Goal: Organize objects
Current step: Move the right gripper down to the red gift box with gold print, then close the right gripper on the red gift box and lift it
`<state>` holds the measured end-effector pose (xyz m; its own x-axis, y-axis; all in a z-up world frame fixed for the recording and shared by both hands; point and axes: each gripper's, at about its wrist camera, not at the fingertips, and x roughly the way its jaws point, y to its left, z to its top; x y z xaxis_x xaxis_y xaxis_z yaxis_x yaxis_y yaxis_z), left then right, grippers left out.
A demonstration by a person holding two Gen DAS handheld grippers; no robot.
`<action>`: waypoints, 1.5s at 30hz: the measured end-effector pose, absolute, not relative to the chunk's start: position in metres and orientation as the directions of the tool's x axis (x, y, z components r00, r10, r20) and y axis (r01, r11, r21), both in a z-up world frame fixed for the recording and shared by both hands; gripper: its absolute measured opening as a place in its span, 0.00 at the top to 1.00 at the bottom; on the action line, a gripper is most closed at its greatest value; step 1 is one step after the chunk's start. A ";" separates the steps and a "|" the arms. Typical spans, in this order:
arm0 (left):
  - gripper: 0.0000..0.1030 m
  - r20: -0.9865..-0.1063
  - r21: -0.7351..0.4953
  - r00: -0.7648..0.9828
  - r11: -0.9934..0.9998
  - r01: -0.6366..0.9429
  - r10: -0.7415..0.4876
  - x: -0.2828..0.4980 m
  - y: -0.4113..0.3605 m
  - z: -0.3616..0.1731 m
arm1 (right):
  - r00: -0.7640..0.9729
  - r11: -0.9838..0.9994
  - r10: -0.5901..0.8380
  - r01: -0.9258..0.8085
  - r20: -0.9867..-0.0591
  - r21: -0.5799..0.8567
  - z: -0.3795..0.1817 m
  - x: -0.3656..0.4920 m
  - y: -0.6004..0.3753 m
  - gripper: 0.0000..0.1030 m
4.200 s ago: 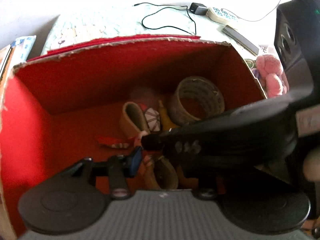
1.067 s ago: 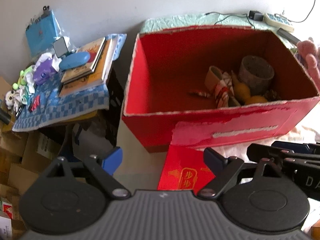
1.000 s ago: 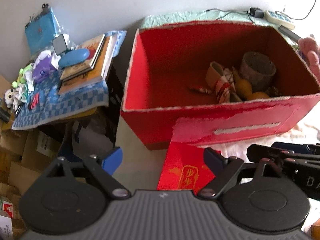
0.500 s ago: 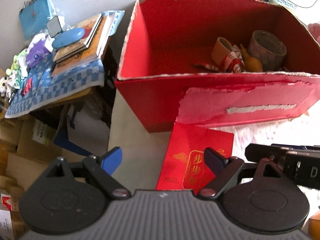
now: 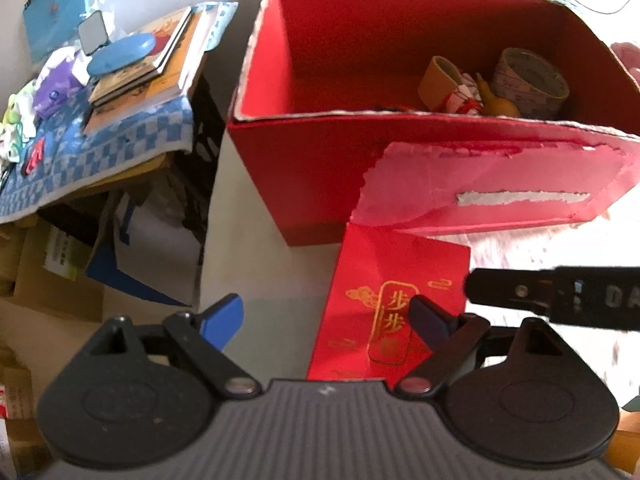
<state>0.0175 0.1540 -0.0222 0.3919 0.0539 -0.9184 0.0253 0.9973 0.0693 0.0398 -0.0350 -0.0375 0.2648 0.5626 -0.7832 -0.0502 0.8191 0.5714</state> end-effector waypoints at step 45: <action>0.21 -0.895 -0.045 0.295 0.726 0.686 -0.334 -0.017 -0.018 0.011 | 0.451 0.858 0.353 0.194 -0.820 0.476 0.013 -0.022 -0.189 0.57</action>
<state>-0.0170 -0.0177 0.0110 0.2947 -0.3345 -0.8951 0.6863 0.7259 -0.0452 -0.0218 -0.1894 0.0134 0.4510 0.3528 -0.8198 0.1945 0.8576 0.4761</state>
